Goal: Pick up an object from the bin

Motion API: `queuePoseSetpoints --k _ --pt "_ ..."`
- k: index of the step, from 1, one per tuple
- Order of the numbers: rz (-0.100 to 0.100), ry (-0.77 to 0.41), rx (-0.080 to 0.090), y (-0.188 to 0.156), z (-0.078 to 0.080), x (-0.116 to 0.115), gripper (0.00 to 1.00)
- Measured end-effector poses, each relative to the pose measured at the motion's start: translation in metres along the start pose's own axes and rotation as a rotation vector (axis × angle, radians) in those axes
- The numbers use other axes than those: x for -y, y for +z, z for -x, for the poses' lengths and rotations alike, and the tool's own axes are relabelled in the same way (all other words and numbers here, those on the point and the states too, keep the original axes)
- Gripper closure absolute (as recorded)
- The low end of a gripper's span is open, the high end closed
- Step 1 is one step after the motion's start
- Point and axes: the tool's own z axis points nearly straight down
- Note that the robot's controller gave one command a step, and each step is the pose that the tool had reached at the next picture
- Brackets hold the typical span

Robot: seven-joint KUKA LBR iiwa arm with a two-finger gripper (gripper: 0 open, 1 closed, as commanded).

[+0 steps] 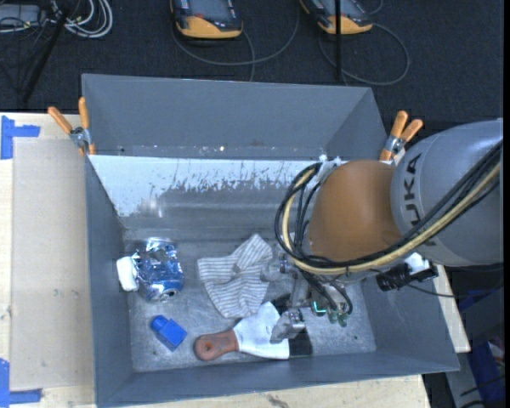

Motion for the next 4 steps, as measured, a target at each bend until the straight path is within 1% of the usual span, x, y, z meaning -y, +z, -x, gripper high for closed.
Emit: queuePoseSetpoints --k 1,2,3,4 --pt "0.000 0.001 0.008 -0.003 0.002 0.000 0.00" --pt "0.001 0.007 -0.002 0.059 0.019 0.081 1.00" --pt "0.001 0.007 -0.001 0.059 0.019 0.081 1.00" --pt "-0.003 -0.102 0.018 -0.110 -0.024 0.110 1.00"
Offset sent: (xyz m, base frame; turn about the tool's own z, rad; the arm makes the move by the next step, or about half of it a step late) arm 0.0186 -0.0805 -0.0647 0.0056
